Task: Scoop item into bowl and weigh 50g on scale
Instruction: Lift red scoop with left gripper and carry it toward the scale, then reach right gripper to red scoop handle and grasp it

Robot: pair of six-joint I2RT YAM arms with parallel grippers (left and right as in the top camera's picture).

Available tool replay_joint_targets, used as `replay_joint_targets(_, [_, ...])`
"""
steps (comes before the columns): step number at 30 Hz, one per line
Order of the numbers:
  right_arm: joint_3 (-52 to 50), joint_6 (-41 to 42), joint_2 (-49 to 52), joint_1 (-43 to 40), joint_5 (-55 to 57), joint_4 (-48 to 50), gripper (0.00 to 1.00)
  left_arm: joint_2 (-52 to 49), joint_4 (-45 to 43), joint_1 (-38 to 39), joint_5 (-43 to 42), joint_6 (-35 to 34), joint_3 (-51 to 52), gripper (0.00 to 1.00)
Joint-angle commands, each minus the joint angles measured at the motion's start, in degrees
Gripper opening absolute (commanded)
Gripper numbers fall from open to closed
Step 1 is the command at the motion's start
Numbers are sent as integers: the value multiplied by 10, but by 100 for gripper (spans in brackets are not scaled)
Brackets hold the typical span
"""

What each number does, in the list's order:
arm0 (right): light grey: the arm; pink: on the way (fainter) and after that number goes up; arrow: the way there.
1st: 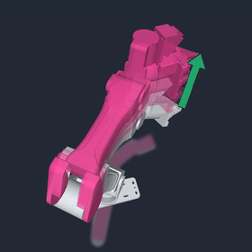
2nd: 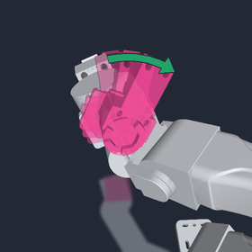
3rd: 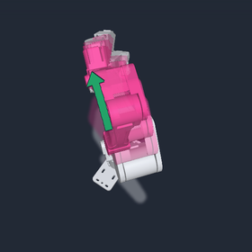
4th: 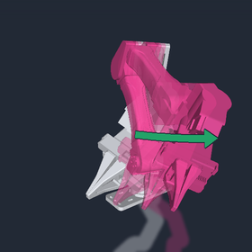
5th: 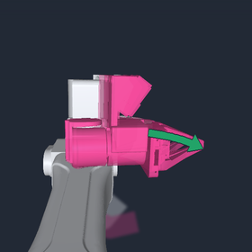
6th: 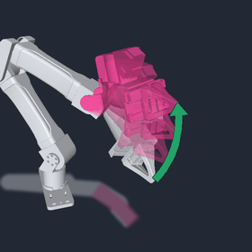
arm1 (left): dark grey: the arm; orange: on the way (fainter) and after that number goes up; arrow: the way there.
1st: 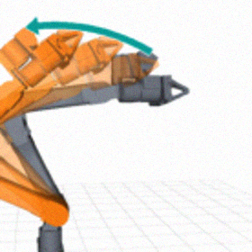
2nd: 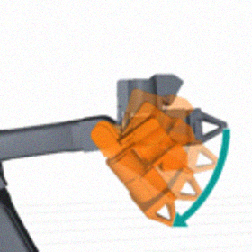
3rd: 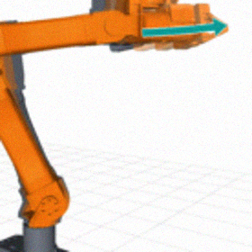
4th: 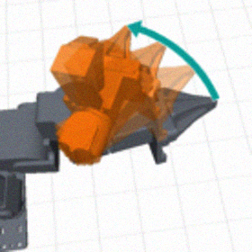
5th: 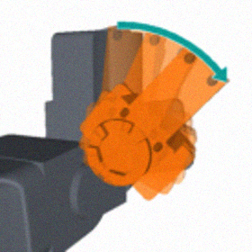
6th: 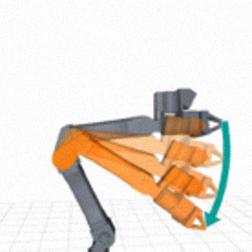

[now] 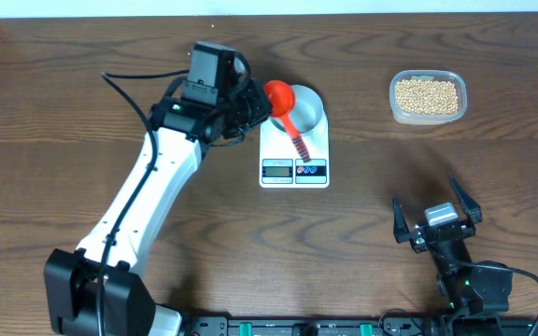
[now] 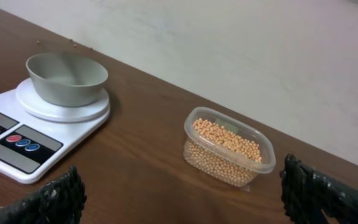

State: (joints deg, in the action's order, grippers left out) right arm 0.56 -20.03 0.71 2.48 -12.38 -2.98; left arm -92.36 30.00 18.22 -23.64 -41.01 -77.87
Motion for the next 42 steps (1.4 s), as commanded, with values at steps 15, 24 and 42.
replay_joint_targets(15, [-2, 190, 0, -2, -204, 123, 99, 7, -23, 32, 5, -18, -2, 7])
replay_joint_targets(24, [29, 314, 98, -2, -258, 247, 99, 7, -62, 51, 4, -41, -2, 7])
replay_joint_targets(42, [381, 399, 538, -2, -518, 253, 99, 7, -167, 54, -21, -151, -2, 7])
